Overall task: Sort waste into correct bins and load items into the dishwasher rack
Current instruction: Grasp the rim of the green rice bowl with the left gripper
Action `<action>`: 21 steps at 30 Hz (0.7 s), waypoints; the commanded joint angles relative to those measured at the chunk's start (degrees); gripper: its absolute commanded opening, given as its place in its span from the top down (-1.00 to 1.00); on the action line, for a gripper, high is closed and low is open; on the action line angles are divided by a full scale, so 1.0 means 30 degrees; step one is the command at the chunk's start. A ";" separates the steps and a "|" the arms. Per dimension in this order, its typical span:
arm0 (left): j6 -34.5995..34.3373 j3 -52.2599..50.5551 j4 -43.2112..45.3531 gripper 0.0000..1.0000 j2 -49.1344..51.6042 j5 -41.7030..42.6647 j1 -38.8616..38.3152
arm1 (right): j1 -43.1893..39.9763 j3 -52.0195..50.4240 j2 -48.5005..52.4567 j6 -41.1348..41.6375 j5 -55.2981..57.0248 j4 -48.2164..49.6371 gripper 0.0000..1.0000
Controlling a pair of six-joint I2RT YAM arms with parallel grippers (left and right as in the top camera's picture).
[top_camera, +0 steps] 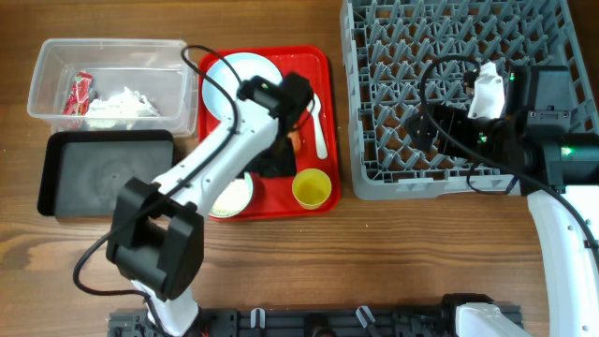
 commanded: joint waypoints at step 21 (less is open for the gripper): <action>0.0204 -0.4073 0.2922 0.92 -0.1129 -0.1180 -0.0080 | -0.0022 0.0350 0.0138 -0.0262 0.0138 -0.0415 -1.00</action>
